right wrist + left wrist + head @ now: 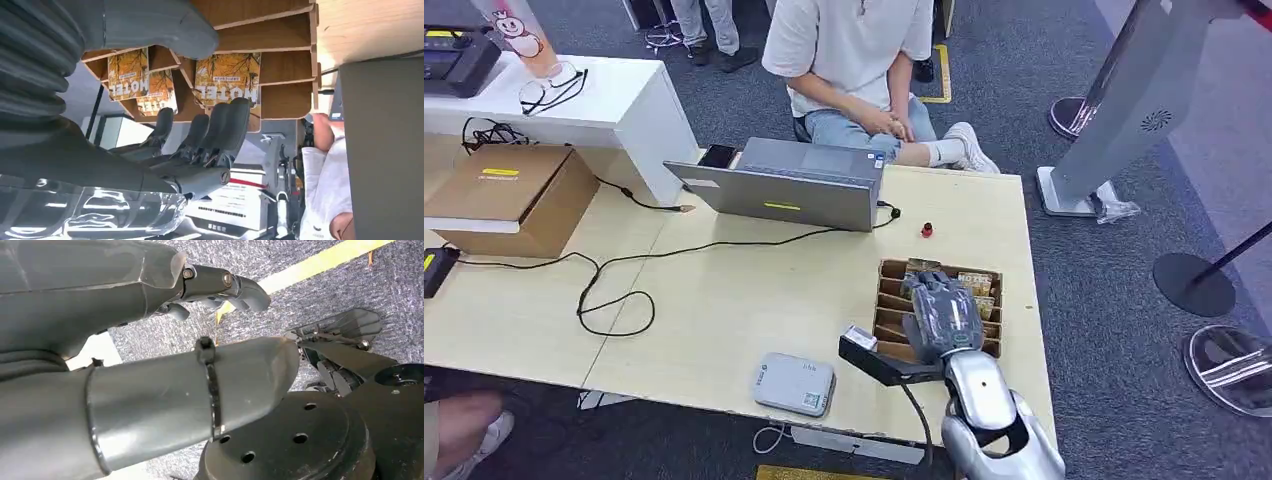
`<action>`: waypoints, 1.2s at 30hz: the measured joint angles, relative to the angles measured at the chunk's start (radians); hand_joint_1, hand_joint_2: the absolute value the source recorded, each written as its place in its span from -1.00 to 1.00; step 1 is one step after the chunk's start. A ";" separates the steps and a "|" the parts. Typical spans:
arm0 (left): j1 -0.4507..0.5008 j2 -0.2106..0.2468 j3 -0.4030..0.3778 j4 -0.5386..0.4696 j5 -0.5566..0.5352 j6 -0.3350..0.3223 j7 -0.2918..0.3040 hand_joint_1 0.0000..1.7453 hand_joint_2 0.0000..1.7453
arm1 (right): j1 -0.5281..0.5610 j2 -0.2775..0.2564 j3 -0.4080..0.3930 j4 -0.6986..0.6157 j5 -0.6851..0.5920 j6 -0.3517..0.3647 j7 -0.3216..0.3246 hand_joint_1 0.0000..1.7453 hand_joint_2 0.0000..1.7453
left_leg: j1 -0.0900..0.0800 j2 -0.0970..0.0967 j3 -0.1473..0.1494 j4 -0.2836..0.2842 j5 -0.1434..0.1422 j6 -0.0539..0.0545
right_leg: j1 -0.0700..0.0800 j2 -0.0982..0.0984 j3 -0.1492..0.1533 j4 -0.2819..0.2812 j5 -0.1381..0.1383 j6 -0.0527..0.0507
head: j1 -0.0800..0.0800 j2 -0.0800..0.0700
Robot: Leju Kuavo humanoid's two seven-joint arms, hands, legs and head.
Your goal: Pass the card to the sensor for recognition and then transmit it.
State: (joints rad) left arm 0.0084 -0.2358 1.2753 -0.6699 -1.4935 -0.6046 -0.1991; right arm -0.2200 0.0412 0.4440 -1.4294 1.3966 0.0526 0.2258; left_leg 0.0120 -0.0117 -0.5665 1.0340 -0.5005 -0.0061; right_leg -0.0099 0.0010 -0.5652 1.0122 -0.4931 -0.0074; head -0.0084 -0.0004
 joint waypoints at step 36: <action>0.003 -0.006 0.019 -0.003 0.002 -0.046 0.000 -1.00 -1.00 | -0.008 -0.027 -0.096 0.014 0.058 0.000 0.024 0.02 1.00 | 0.000 0.000 0.000 0.000 0.000 0.000 | 0.000 0.000 0.000 0.000 0.000 0.000 | 0.000 0.000</action>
State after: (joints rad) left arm 0.0113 -0.2422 1.2939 -0.6725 -1.4916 -0.6508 -0.1991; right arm -0.2284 0.0137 0.3479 -1.4149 1.4542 0.0530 0.2499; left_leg 0.0119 -0.0118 -0.5665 1.0341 -0.5005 -0.0061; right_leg -0.0100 0.0010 -0.5652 1.0121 -0.4931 -0.0073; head -0.0088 -0.0004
